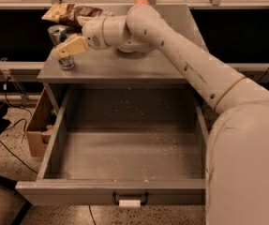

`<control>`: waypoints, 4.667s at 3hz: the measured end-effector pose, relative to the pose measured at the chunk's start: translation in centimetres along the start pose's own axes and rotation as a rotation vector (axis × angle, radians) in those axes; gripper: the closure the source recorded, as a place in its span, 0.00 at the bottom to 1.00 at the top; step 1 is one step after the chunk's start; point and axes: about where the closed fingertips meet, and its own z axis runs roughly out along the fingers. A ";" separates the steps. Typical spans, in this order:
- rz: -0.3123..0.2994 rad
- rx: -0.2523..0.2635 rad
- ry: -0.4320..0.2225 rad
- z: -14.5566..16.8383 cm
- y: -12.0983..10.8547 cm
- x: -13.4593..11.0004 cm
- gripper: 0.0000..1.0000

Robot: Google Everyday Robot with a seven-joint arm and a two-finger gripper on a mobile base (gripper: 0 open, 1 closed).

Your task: Place redbull can into top drawer

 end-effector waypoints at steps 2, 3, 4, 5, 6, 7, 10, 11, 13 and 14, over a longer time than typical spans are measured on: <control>0.083 -0.058 0.007 3.5 0.8 1.0 0.41; 0.087 -0.061 0.006 3.7 0.8 1.2 0.65; 0.087 -0.061 0.006 3.7 0.8 1.2 0.96; 0.087 -0.061 0.006 3.7 0.8 1.2 1.00; 0.091 -0.051 0.005 2.6 2.1 1.1 1.00; 0.060 0.041 -0.071 -2.4 5.6 -4.7 1.00; 0.220 0.215 0.180 -13.2 16.0 5.8 1.00; 0.219 0.288 0.160 -14.5 15.4 11.5 1.00; 0.086 0.291 0.049 -11.7 12.8 18.8 1.00; 0.073 0.263 0.029 -10.4 12.1 21.4 1.00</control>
Offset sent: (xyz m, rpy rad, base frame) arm 0.0102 0.0444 -0.0301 0.0419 0.1409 0.0541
